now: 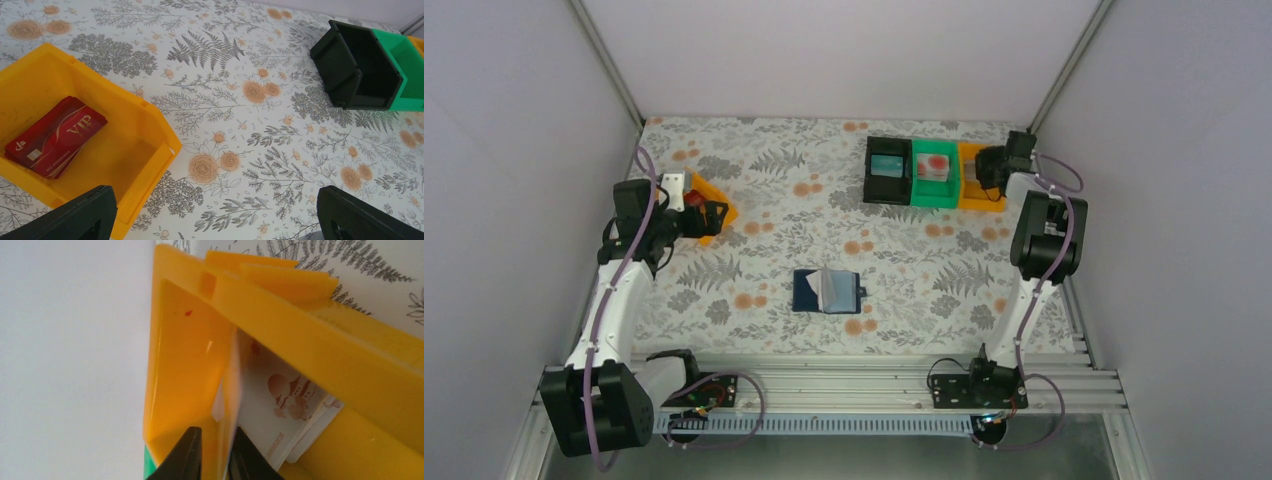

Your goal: Take the credit cards out of the card holder

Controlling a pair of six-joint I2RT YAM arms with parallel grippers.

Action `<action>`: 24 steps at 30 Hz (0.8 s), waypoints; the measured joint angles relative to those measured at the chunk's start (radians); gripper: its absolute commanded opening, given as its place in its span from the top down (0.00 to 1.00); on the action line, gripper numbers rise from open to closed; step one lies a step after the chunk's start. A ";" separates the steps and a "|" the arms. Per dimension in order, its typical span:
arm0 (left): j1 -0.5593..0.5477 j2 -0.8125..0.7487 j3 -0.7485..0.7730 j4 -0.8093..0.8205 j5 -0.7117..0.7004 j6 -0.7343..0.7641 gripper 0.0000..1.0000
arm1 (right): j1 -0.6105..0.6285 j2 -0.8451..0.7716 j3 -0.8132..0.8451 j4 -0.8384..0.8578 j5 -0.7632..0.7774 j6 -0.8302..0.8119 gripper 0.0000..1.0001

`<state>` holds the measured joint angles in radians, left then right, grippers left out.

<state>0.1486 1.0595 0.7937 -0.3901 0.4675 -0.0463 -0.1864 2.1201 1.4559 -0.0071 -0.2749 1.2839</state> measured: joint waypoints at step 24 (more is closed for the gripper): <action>0.000 0.000 -0.014 0.008 0.016 -0.018 0.00 | 0.010 0.027 0.218 -0.273 0.006 -0.150 0.01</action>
<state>0.1486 1.0595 0.7799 -0.3817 0.4831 -0.0643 -0.1768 2.1475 1.6737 -0.2802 -0.2684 1.1336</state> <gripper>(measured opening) 0.998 0.992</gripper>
